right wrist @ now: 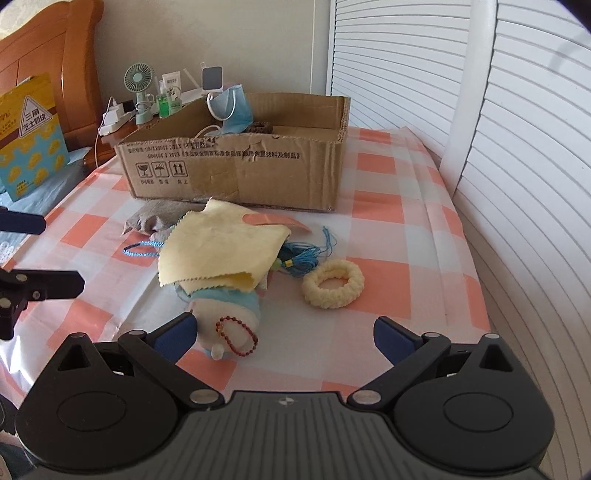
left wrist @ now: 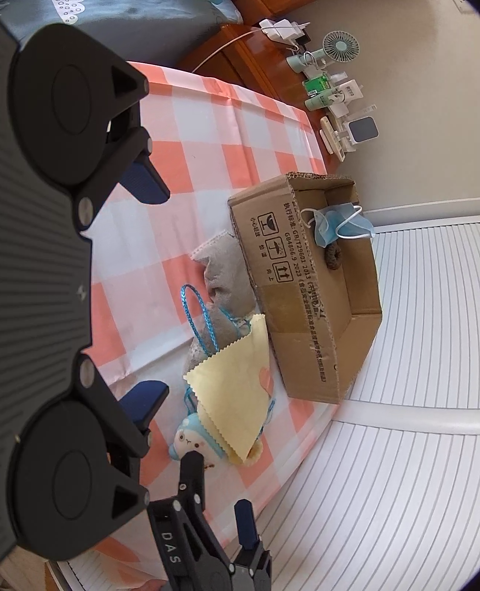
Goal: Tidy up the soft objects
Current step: 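Move left tool to the grey cloth pouch while right tool approaches the snowman doll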
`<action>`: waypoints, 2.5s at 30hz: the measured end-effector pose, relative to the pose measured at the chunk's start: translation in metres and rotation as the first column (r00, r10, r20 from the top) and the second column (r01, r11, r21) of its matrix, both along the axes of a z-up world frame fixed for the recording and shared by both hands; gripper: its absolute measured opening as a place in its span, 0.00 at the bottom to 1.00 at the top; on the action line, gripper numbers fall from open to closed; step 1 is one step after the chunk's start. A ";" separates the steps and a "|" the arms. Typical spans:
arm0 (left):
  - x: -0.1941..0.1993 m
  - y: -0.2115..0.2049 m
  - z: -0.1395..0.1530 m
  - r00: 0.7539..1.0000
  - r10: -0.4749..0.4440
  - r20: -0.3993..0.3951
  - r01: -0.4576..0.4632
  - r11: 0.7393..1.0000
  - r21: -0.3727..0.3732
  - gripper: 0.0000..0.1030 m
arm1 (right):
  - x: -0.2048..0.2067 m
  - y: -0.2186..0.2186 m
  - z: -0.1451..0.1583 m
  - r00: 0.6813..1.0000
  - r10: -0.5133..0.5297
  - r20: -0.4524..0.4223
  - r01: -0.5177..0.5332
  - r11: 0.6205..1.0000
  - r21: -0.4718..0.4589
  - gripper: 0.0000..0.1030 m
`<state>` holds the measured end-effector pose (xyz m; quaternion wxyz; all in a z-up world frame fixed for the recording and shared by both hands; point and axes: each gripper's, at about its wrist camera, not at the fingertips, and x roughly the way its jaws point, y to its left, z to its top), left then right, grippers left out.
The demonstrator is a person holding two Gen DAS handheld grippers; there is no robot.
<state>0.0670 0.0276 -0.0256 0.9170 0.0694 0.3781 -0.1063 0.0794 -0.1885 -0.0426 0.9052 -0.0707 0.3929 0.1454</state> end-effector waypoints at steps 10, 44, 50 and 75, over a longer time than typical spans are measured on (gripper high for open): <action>0.004 0.001 -0.005 1.000 -0.001 -0.015 0.001 1.000 0.009 0.98 | -0.008 0.016 -0.022 0.998 0.059 -0.030 -0.061 0.996 -0.062 1.00; 0.108 0.034 -0.039 0.984 0.168 -0.057 -0.166 0.986 0.036 0.99 | -0.002 0.020 -0.026 0.996 0.091 0.007 -0.090 0.995 -0.038 1.00; 0.092 0.051 -0.040 0.984 0.156 -0.090 -0.158 0.987 -0.007 0.99 | -0.003 0.021 -0.027 0.997 0.082 0.012 -0.082 0.996 -0.037 1.00; 0.101 0.038 -0.053 0.993 0.090 -0.080 -0.093 0.995 -0.041 1.00 | -0.004 0.021 -0.027 0.997 0.075 0.023 -0.074 0.997 -0.036 1.00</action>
